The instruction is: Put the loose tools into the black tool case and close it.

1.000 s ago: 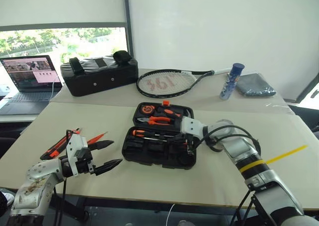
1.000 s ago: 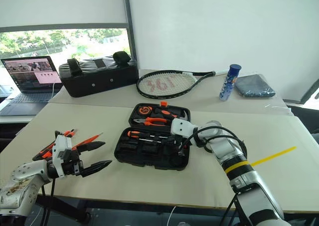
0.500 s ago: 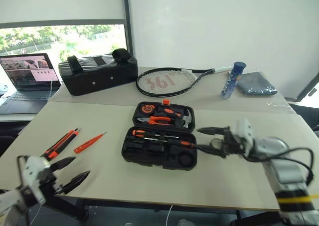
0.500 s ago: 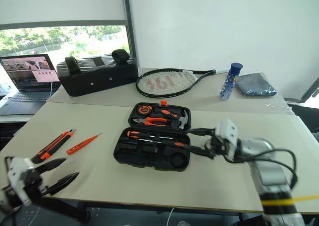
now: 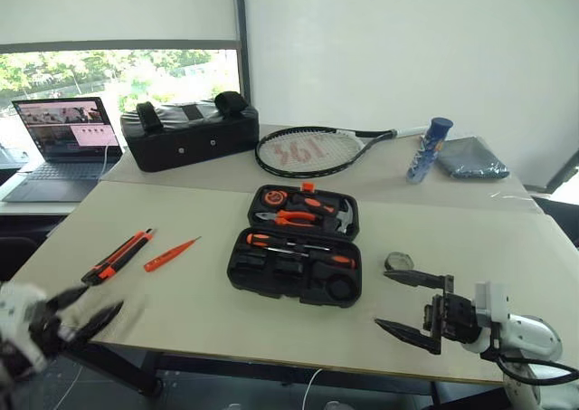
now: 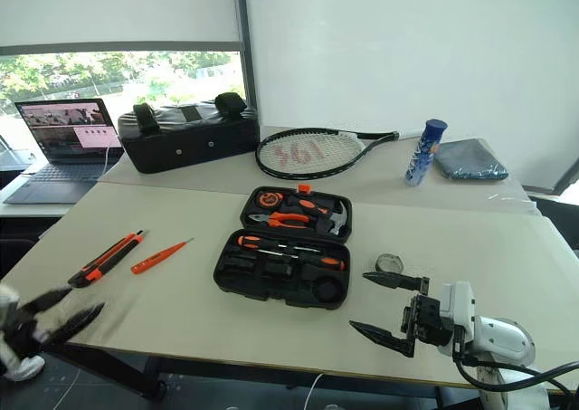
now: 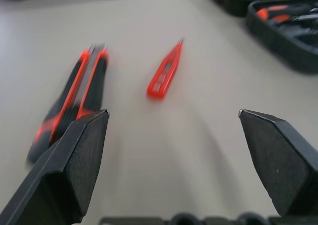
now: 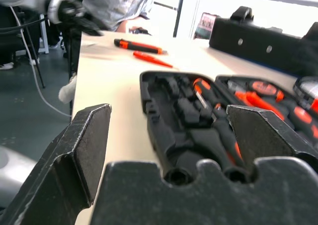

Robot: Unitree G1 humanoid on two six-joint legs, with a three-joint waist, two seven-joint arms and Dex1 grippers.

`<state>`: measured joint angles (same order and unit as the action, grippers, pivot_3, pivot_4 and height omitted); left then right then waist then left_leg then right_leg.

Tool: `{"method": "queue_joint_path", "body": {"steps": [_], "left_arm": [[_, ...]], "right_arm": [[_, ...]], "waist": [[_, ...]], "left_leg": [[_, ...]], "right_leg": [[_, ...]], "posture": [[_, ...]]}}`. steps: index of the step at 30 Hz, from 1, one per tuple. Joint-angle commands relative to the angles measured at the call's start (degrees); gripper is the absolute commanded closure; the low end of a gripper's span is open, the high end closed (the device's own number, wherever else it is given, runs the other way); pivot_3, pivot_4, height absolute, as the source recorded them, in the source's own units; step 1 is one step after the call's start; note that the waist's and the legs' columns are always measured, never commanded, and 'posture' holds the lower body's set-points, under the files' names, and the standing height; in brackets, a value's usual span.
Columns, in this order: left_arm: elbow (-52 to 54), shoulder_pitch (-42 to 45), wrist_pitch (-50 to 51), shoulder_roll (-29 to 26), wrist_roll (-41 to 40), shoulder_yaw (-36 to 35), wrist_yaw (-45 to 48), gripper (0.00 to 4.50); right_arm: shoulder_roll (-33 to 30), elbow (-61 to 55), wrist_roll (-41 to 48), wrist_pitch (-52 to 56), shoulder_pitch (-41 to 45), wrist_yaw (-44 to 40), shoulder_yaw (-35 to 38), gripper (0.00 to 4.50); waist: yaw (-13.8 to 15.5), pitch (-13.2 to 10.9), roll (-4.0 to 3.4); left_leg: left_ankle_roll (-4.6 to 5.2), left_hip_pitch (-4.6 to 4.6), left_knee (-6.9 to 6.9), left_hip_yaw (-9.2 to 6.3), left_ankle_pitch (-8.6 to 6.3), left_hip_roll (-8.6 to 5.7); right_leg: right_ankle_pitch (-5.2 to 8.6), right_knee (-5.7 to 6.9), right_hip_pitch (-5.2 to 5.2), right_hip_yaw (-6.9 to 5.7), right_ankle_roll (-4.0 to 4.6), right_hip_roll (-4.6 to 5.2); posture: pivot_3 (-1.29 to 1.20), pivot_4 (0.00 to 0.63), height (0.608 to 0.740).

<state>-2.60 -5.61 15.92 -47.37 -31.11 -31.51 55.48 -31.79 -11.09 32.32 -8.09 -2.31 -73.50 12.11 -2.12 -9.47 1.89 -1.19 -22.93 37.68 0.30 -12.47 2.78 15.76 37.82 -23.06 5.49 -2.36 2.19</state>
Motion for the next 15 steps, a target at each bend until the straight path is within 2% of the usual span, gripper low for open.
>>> {"method": "queue_joint_path", "body": {"steps": [1,3,5,11,15], "left_arm": [[-2.3,11.2,9.6,-5.8,4.5,10.7,-0.7,0.00],[-6.3,18.2,13.5,-8.3,8.4,17.5,0.3,0.00],[-10.6,23.1,14.2,-9.1,10.6,21.4,1.6,0.00],[-24.5,35.3,12.9,-8.9,17.8,31.3,7.0,0.00],[-30.8,40.5,12.6,-7.4,21.7,36.0,9.2,0.00]], "right_arm": [[0.2,-3.2,0.3,-0.4,-0.1,2.0,-0.5,0.16],[0.3,-3.7,-0.1,-0.5,-0.2,2.8,-1.3,0.16],[0.3,-4.2,-0.3,-0.7,-0.3,3.5,-1.8,0.16],[-0.1,-5.6,-0.7,-1.3,-2.1,4.9,-2.2,0.16],[-0.6,-5.9,-1.3,-1.7,-3.5,5.1,-2.3,0.16]], "waist": [[-0.1,0.0,-0.01],[-0.3,0.0,-0.02],[-0.7,0.0,-0.03],[-0.5,0.0,-0.01],[-0.2,0.0,-0.01]], "left_leg": [[0.00,-0.02,-0.02,0.00,0.00,0.00],[0.00,-0.17,-0.03,-0.08,-0.01,-0.04],[0.00,-0.23,-0.05,-0.09,-0.02,-0.04],[0.00,-0.27,-0.08,-0.13,-0.04,-0.04],[0.00,-0.29,-0.02,-0.13,-0.04,-0.06]], "right_leg": [[0.00,0.00,-0.02,0.00,0.00,0.00],[-0.02,0.02,-0.11,-0.01,0.04,-0.06],[-0.09,0.02,-0.17,0.00,0.16,-0.08],[-0.13,0.06,-0.22,-0.03,0.26,-0.14],[0.05,0.06,-0.19,-0.03,-0.05,-0.14]], "posture": [[0.00,0.150,0.740],[0.00,0.150,0.740],[0.00,0.150,0.740],[0.00,0.150,0.740],[0.00,0.150,0.740]]}}
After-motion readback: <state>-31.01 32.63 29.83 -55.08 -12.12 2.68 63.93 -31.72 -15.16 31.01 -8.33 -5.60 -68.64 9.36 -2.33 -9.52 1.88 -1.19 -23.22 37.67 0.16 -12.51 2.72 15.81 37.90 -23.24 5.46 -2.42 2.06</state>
